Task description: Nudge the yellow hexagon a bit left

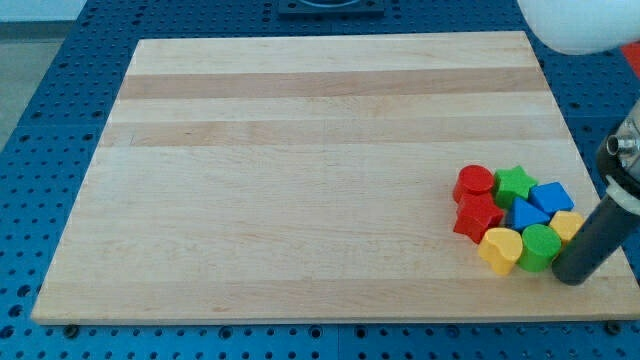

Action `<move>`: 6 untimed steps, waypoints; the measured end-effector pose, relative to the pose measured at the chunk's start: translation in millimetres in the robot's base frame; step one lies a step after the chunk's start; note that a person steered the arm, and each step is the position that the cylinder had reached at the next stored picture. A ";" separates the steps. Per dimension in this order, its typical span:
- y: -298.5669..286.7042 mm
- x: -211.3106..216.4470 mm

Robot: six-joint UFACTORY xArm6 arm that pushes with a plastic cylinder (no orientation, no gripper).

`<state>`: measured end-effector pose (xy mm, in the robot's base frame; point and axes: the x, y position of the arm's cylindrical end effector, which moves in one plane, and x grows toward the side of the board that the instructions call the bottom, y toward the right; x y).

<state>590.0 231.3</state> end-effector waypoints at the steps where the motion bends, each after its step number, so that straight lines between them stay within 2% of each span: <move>1: 22.1 12.2; 2: 42.9 3.2; 4: 42.4 -26.6; 6: 2.5 -49.8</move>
